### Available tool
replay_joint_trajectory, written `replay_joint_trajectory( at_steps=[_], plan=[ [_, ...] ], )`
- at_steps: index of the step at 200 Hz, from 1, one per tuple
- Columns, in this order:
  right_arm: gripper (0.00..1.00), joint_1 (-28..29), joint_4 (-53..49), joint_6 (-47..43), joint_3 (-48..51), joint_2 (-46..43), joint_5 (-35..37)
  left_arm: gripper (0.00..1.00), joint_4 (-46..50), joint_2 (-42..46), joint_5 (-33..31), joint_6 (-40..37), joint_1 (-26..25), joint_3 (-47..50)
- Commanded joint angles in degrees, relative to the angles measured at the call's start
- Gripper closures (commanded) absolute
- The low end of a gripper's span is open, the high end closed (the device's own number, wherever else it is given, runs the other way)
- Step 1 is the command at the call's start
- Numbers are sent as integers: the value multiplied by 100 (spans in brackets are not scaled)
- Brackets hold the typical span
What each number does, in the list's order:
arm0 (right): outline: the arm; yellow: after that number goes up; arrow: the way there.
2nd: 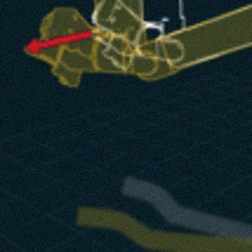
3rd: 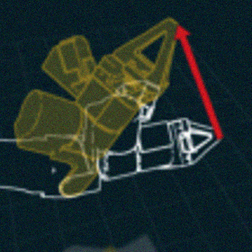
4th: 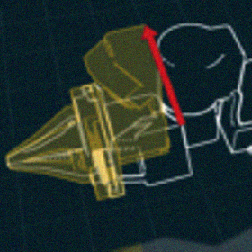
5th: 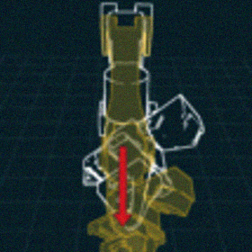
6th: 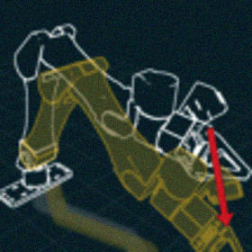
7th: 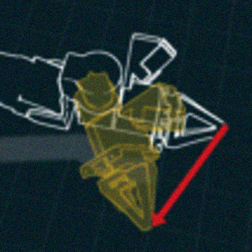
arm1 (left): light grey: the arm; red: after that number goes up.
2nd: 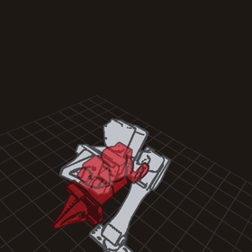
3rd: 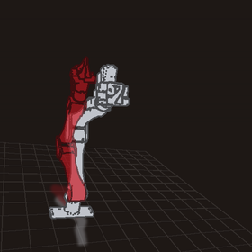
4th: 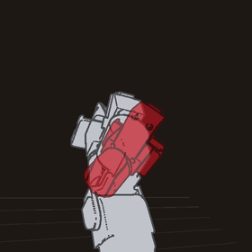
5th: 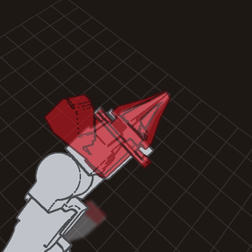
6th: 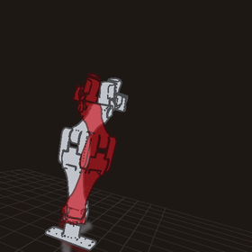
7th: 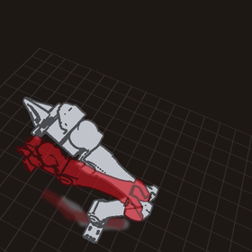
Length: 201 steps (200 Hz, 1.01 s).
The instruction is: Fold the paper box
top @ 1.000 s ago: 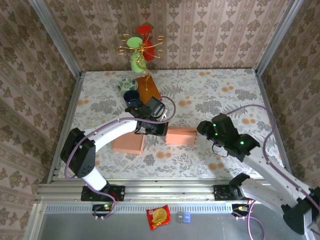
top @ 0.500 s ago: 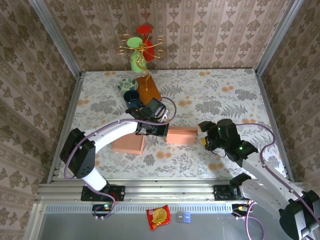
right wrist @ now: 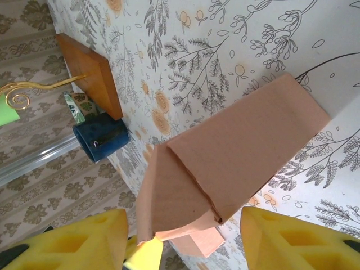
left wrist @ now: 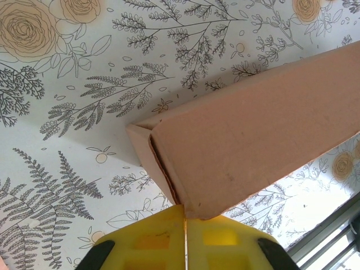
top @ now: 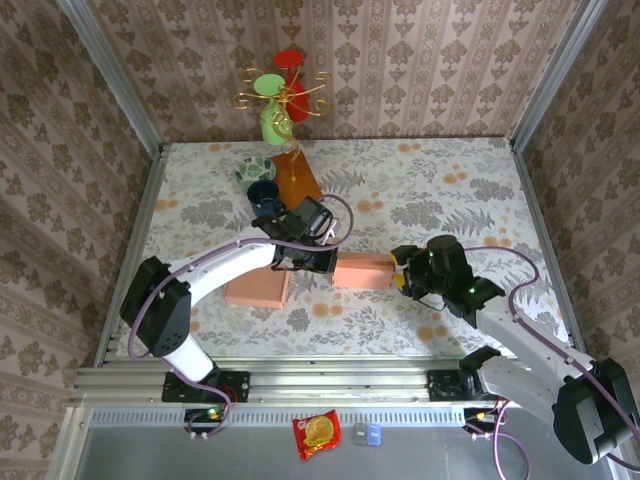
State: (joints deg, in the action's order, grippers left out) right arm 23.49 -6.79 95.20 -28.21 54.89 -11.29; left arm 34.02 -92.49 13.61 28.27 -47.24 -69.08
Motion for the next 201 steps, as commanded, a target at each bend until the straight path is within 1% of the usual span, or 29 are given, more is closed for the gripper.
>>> replay_joint_trajectory(
  at_steps=[1, 10, 29, 52, 75, 109, 129, 143, 201],
  plan=[
    [47, -28, -38, 69, 146, 82, -66, 90, 143, 112, -91, 25, -39, 61],
    [49, -26, -40, 77, 177, 108, -75, 90, 120, 147, -114, 45, -37, 66],
    [52, -28, -138, 76, 217, 135, -75, 80, 64, 269, -108, 79, -38, 70],
    [55, -26, -248, 55, 252, 161, -59, 74, 47, 378, -2, 131, -36, 17],
    [57, -28, -316, 51, 254, 214, -66, 73, 2, 521, 128, 351, 13, 20],
    [58, -30, -581, -43, 205, 333, -98, 71, -322, 640, 553, 978, 369, 199],
    [58, -29, -735, -45, 210, 358, -102, 70, -471, 490, 837, 1274, 550, 200],
    [58, -35, -825, -43, 195, 372, -85, 70, -413, 289, 1039, 1312, 609, 114],
    [58, -35, -938, -54, 175, 469, -102, 69, -503, -65, 1328, 1304, 630, 245]
  ],
)
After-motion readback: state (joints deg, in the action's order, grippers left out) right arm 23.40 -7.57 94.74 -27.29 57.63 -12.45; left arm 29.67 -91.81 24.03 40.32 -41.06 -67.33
